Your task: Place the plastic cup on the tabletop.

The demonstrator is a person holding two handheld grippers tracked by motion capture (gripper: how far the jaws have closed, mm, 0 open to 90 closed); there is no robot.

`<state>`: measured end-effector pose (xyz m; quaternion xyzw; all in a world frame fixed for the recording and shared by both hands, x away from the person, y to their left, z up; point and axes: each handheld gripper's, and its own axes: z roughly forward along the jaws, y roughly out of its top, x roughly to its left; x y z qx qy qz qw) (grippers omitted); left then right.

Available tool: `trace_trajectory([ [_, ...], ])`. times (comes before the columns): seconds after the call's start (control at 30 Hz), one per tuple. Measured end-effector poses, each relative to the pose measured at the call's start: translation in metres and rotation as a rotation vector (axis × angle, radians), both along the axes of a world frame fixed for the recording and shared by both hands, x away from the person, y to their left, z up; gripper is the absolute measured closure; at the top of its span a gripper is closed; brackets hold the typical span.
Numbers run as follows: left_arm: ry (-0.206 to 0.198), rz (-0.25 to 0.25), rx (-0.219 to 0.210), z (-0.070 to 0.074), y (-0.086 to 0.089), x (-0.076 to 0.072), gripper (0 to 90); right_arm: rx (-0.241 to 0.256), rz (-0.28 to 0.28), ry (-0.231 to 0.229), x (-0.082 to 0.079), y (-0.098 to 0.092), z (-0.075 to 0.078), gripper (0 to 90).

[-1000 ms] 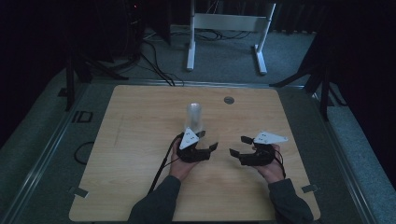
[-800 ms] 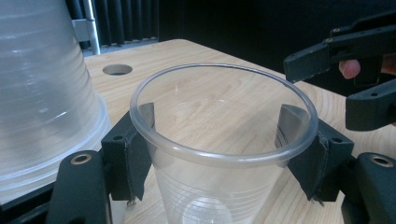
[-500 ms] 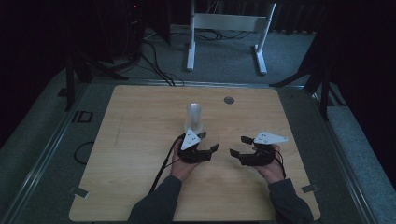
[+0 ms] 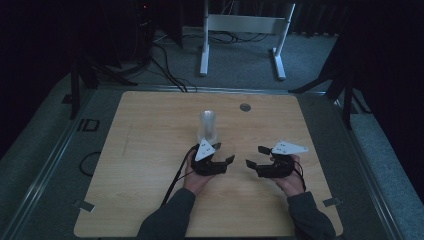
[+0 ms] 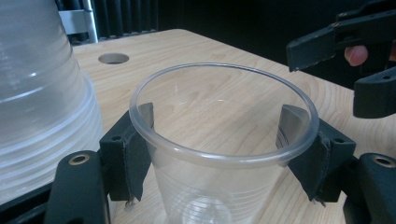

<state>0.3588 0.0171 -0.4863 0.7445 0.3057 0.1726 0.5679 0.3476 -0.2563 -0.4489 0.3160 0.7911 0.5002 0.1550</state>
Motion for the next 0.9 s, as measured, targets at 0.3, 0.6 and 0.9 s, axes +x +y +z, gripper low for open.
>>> trace_trajectory([
  [0.3,0.000,0.003,0.007,-0.0025,-0.0007,0.0001,28.3,0.000,0.001,-0.001,0.0002,-0.0001,-0.0002,22.1],
  [0.6,0.006,0.003,0.014,-0.0044,-0.0013,-0.0003,27.5,0.001,0.000,-0.001,0.0004,-0.0001,-0.0001,22.1],
  [0.9,0.008,-0.004,0.023,-0.0050,-0.0026,-0.0011,26.6,0.001,0.000,-0.001,0.0005,-0.0003,-0.0002,22.1],
])
